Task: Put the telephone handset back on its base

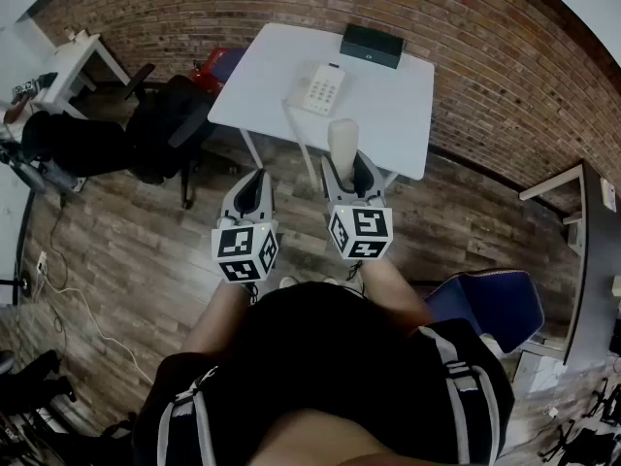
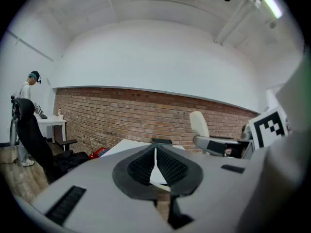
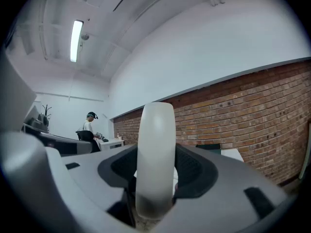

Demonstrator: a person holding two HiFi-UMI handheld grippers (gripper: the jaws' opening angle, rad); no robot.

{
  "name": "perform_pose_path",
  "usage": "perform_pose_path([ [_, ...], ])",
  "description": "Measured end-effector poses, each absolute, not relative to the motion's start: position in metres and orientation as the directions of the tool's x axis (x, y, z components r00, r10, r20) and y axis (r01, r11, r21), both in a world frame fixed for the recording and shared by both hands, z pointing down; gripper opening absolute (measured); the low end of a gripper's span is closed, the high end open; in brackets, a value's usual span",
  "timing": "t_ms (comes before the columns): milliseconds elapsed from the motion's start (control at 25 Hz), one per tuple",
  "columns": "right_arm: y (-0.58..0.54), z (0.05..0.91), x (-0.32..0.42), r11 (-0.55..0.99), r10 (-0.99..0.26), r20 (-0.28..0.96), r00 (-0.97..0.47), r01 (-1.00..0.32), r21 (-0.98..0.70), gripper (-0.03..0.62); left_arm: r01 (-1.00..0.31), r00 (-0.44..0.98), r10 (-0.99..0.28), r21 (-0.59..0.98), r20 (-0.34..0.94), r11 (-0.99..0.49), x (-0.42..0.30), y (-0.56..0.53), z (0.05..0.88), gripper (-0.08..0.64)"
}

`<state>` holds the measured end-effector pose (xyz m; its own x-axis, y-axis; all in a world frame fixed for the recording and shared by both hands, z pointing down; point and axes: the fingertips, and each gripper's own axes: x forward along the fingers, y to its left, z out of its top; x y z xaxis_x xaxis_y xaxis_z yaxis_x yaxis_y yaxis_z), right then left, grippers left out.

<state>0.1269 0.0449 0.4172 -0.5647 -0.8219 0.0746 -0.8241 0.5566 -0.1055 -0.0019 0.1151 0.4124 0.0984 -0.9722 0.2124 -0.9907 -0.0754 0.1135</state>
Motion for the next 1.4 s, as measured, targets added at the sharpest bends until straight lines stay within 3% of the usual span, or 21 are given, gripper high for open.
perform_pose_path([
  [1400,0.06,0.414,0.089,0.516,-0.849,0.071,-0.524,-0.851,-0.1,0.21,-0.983,0.152,-0.968,0.131,0.201,-0.127,-0.039,0.122,0.418,0.012],
])
